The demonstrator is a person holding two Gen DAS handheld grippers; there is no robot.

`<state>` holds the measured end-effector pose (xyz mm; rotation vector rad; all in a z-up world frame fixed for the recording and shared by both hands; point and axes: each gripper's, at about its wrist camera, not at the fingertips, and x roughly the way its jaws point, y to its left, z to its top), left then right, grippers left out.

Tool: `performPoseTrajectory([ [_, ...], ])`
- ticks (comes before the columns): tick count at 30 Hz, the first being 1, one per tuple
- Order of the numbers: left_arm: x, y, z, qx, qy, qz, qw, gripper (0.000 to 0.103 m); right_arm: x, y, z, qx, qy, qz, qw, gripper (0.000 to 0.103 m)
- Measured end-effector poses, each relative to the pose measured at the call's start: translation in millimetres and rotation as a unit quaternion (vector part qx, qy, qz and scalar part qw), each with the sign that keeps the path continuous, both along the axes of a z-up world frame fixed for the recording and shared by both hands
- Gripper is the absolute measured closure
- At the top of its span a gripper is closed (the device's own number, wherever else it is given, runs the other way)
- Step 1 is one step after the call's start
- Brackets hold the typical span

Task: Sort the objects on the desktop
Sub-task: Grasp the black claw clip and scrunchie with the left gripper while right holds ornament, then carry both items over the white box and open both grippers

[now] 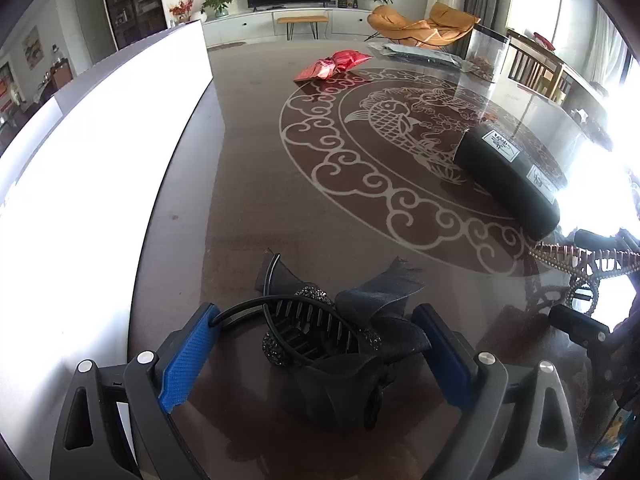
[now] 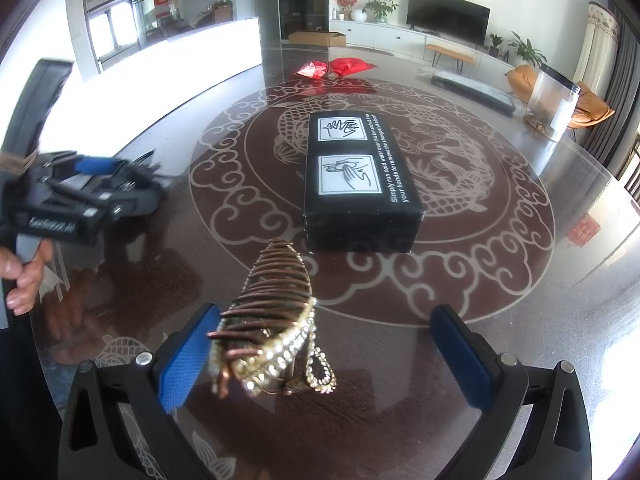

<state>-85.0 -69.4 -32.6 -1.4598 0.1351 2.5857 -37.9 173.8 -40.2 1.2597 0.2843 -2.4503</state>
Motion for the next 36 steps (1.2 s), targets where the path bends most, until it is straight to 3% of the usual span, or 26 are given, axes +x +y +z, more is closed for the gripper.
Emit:
performPoseTrajectory([
  [5, 6.2, -18.1, 12.4, 0.067, 0.008, 0.045, 0.9967, 0.006, -0.1, -0.1, 0.0, 0.0, 0.0, 0.0, 1.0, 0.0],
  [9, -3.0, -18.2, 7.6, 0.082, 0.005, 0.095, 0.9921, 0.006, 0.0, -0.2, 0.2, 0.0, 0.0, 0.0, 1.0, 0.0],
  [11, -10.7, -12.1, 2.1, 0.086, -0.01, 0.089, 0.9923, 0.005, 0.4, -0.3, 0.2, 0.0, 0.0, 0.0, 1.0, 0.0],
  [17, -12.1, 23.5, 1.3, 0.004, 0.0, 0.001, 1.0, 0.005, 0.5, -0.4, 0.3, 0.0, 0.0, 0.0, 1.0, 0.0],
  [21, 0.0, 15.9, 13.0, -0.011, 0.019, 0.003, 0.9998, 0.004, 0.4, -0.4, 0.4, 0.0, 0.0, 0.0, 1.0, 0.0],
  [23, -0.2, 4.1, 23.2, 0.01, 0.029, 0.04, 0.9988, 0.004, 0.5, -0.4, 0.3, 0.0, 0.0, 0.0, 1.0, 0.0],
  [27, -5.8, -13.0, 33.2, 0.097, 0.027, 0.11, 0.9888, 0.003, 0.6, -0.4, 0.3, 0.0, 0.0, 0.0, 1.0, 0.0],
  [29, -16.8, -5.7, 27.9, 0.078, 0.007, 0.127, 0.9888, 0.003, 0.6, -0.5, 0.4, 0.0, 0.0, 0.0, 1.0, 0.0],
  [33, -26.1, 10.8, 9.8, -0.015, -0.015, 0.17, 0.9852, 0.003, 0.5, -0.7, 0.5, 0.0, 0.0, 0.0, 1.0, 0.0],
  [36, -16.8, 6.8, -4.4, -0.015, -0.038, 0.223, 0.974, 0.002, 0.7, -0.7, 0.3, 0.0, 0.0, 0.001, 1.0, 0.0],
])
